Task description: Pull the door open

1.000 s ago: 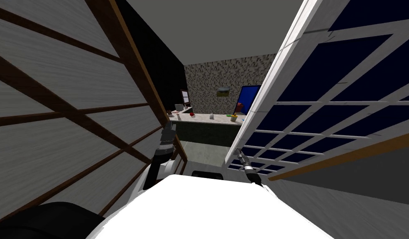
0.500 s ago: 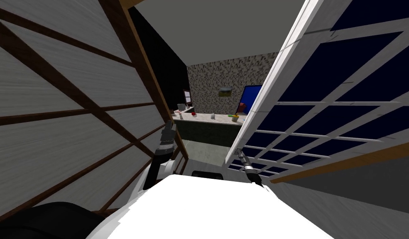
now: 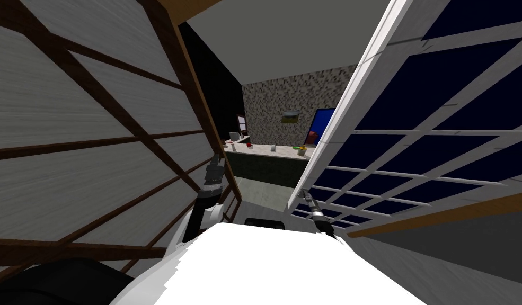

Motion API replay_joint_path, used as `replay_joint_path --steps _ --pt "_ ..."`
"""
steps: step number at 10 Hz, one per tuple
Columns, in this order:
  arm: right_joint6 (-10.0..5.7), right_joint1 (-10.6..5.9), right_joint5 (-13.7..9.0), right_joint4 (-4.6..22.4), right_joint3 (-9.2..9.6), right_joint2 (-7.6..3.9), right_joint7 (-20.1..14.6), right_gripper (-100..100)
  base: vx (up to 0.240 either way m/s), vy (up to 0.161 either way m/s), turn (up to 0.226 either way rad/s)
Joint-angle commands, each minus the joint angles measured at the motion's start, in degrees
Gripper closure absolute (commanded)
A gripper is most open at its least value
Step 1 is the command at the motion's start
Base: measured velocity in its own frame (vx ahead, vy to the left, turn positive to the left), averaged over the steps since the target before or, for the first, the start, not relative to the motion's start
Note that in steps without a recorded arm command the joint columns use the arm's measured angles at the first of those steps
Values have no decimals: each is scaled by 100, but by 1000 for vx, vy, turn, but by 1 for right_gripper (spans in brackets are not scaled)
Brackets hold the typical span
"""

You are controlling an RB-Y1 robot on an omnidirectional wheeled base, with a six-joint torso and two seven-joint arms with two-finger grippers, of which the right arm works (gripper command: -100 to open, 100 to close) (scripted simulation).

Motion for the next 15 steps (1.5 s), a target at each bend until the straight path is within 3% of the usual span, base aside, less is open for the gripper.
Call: replay_joint_path --steps 1,15 --pt "21 15 -99 -3 7 -3 -284 100 -50 -18 84" --pt "163 24 -834 -56 117 3 -2167 100 -51 -25 85"
